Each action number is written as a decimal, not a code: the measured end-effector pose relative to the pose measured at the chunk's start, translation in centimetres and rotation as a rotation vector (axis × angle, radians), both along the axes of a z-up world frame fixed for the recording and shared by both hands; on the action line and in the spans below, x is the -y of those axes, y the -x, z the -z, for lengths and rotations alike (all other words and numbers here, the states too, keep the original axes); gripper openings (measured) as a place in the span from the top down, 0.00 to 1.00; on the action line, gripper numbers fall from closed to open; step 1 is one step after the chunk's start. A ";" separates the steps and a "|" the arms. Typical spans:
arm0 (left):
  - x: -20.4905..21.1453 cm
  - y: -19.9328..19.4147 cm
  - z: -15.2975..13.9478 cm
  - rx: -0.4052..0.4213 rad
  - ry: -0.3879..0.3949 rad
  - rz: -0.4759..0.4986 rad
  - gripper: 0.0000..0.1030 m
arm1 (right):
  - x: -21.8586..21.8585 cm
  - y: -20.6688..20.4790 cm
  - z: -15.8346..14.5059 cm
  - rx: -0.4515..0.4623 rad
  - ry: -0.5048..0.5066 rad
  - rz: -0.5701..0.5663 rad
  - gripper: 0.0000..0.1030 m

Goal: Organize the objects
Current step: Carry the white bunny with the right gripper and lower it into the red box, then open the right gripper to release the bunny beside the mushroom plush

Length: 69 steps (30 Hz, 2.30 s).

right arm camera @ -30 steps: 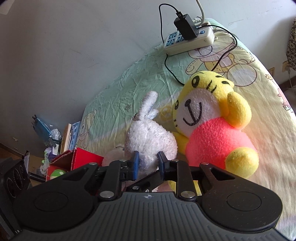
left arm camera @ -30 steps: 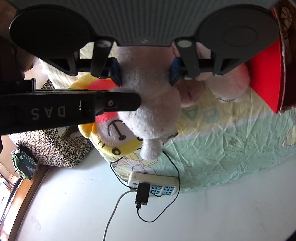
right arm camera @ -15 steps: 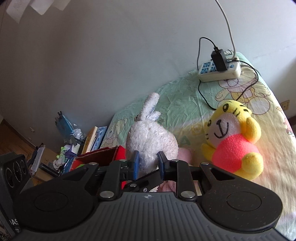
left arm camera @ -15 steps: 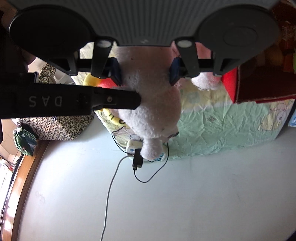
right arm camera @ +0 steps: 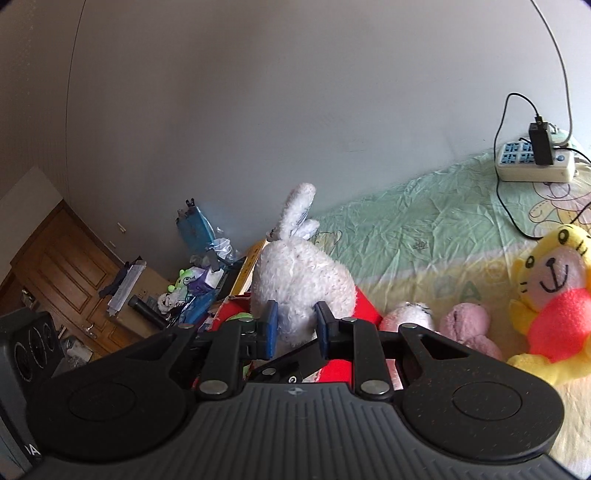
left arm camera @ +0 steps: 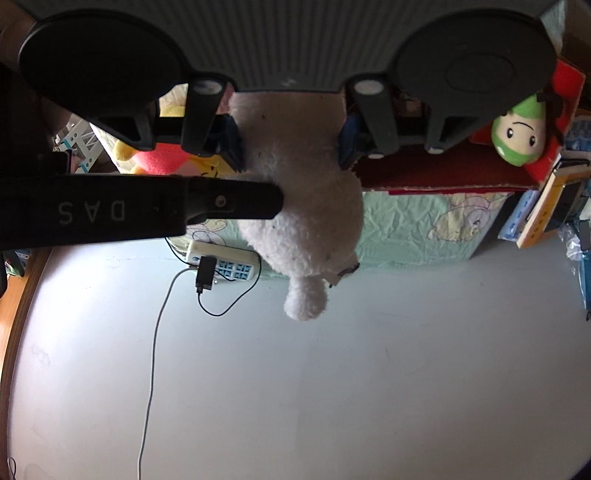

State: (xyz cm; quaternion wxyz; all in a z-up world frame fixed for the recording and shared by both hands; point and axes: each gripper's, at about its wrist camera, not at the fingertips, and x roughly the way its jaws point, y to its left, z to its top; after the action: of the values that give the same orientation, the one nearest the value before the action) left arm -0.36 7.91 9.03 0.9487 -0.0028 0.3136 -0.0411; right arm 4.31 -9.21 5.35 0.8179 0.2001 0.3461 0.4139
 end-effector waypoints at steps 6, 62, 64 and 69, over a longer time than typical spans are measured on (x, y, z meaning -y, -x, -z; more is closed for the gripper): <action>-5.4 0.2 1.1 -0.024 0.011 -0.010 0.49 | -4.9 0.3 0.5 -0.003 0.032 -0.024 0.77; -21.3 -3.8 12.3 -0.318 -0.007 0.053 0.41 | -21.8 2.6 8.1 -0.191 0.276 0.054 0.71; -21.4 -3.8 12.3 -0.323 -0.004 0.048 0.41 | -21.5 2.7 8.0 -0.190 0.270 0.064 0.71; -21.2 -3.8 12.5 -0.337 -0.005 0.033 0.39 | -20.7 2.7 8.0 -0.194 0.267 0.091 0.71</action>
State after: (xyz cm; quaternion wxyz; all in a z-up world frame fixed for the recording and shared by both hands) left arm 3.46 29.14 -3.47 0.8819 -0.0020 0.4681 -0.0551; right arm 1.66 11.53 -2.62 0.8178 0.1443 0.4660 0.3053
